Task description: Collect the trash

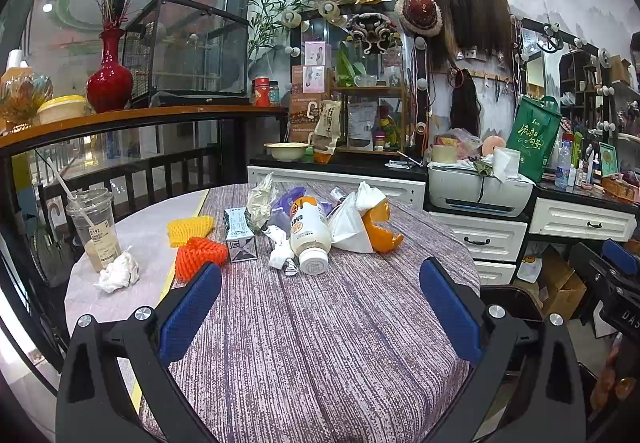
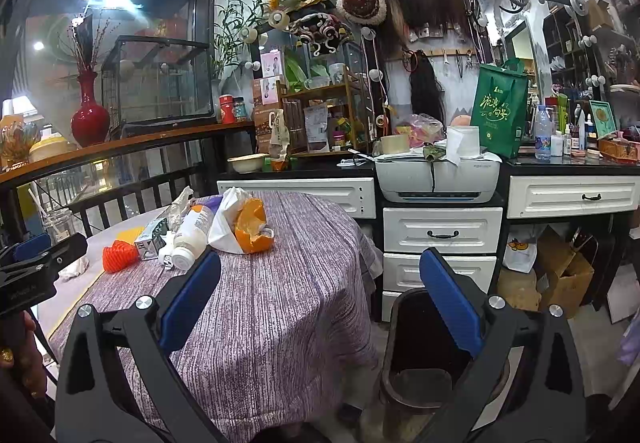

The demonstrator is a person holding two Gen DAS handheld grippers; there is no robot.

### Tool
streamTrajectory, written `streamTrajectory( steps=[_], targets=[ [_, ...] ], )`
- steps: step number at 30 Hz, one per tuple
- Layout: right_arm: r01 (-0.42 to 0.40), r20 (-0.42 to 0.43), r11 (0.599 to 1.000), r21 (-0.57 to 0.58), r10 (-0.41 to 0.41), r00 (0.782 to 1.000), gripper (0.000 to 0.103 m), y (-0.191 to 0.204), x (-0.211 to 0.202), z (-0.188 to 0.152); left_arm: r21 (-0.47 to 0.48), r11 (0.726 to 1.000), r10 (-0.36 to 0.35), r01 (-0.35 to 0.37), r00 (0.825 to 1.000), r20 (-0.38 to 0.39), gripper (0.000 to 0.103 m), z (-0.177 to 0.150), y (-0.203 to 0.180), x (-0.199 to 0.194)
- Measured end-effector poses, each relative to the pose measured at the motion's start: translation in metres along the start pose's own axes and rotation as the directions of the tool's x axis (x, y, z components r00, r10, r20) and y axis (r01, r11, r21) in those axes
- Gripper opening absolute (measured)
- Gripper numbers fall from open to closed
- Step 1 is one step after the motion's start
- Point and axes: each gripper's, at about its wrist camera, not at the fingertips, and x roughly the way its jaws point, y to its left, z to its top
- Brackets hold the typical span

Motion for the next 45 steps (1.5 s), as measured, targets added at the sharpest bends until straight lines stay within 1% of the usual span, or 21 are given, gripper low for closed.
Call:
streamTrajectory(
  steps=[45],
  targets=[
    [0.000, -0.002, 1.000, -0.001, 0.000, 1.000, 0.098, -0.0009, 0.0025, -0.0025, 0.011, 1.000, 0.000, 0.000, 1.000, -0.005, 0.098, -0.0060, -0.0025, 0.0052]
  ],
)
